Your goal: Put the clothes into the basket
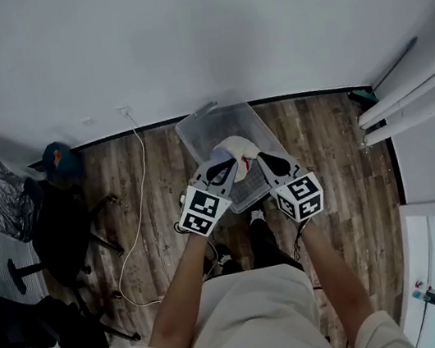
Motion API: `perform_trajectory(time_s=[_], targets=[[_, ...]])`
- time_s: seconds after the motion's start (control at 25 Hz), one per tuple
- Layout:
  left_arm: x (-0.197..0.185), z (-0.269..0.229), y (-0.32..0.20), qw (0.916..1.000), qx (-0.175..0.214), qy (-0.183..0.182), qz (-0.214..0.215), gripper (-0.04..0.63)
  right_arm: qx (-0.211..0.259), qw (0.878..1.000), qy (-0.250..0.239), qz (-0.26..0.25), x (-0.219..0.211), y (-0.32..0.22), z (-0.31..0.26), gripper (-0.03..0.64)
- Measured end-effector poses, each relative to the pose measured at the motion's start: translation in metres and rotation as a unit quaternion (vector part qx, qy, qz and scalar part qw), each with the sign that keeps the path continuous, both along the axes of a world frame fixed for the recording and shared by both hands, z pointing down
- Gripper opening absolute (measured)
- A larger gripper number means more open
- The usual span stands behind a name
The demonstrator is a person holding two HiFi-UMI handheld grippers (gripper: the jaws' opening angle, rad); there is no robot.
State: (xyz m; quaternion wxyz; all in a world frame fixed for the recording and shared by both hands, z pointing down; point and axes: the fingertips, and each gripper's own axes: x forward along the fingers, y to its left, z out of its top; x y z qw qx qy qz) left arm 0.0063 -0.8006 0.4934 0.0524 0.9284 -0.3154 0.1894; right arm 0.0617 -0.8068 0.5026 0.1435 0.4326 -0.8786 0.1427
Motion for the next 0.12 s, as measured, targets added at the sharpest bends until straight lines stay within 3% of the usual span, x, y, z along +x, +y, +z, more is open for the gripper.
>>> perform_trajectory(time_s=[0.12], targets=[[0.0013,-0.0027,-0.0006,1.0,0.003,0.002,0.0,0.014,0.001,1.0,-0.004,-0.004,-0.0007,0.0006,-0.0013,0.017]])
